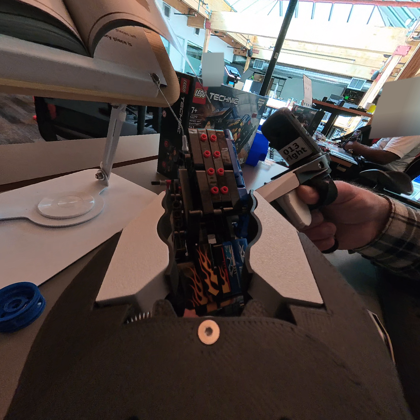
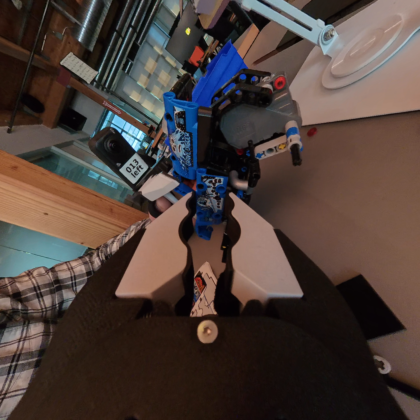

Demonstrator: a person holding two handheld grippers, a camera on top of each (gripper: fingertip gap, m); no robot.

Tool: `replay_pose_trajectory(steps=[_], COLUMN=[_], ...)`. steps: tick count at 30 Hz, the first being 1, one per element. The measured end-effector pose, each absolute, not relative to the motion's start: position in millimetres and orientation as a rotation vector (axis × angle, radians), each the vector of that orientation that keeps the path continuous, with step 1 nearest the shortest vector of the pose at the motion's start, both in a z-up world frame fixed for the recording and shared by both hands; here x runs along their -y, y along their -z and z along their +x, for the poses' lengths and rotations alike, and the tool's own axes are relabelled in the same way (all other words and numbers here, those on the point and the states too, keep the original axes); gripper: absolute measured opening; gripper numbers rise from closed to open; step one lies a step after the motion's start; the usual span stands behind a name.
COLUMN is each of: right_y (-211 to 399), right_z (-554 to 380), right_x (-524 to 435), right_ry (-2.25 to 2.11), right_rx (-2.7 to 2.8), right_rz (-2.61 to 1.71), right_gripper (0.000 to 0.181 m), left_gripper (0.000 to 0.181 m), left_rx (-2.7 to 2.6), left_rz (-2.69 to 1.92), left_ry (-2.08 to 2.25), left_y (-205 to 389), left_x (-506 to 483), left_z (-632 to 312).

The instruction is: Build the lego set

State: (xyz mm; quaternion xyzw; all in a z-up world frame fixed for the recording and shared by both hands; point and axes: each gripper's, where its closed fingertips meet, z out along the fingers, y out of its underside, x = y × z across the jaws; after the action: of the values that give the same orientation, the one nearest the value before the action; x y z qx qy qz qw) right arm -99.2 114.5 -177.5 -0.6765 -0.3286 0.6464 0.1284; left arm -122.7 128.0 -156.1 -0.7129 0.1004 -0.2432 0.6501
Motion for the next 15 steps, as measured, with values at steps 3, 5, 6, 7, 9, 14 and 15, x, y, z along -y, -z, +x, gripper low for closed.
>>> replay_pose_trajectory(steps=[3, 5, 6, 7, 9, 14, 15], right_y=[179.9, 180.1, 179.7, 179.7, 180.6, 182.8, 182.3], right_z=[-99.2, -98.6, -98.5, -98.3, -98.4, -99.3, -99.4], right_x=[-116.0, -115.5, -115.7, -115.9, -116.0, -114.3, -114.2], right_ry=[-1.895, -1.913, -1.899, -1.894, -1.896, -1.850, -1.832], right_rx=[0.937, 0.942, 0.951, 0.955, 0.957, 1.012, 1.025], right_rz=[-1.980, -1.984, -1.981, -1.981, -1.982, -1.983, -1.977], right_gripper=[0.022, 0.022, 0.022, 0.022, 0.022, 0.021, 0.021], left_gripper=[0.066, 0.066, 0.065, 0.066, 0.065, 0.066, 0.065], left_rx=[-0.250, -0.270, -0.273, -0.284, -0.284, -0.298, -0.304], left_rz=[-1.627, -1.630, -1.629, -1.629, -1.635, -1.643, -1.642], left_ry=[0.513, 0.508, 0.502, 0.486, 0.484, 0.477, 0.467], left_y=[157.5, 158.6, 158.0, 157.7, 158.1, 159.3, 158.3], left_x=[-128.5, -127.8, -127.7, -127.8, -128.2, -127.6, -127.1], left_z=[-121.5, -120.3, -119.7, -119.2, -118.9, -117.7, -117.5])
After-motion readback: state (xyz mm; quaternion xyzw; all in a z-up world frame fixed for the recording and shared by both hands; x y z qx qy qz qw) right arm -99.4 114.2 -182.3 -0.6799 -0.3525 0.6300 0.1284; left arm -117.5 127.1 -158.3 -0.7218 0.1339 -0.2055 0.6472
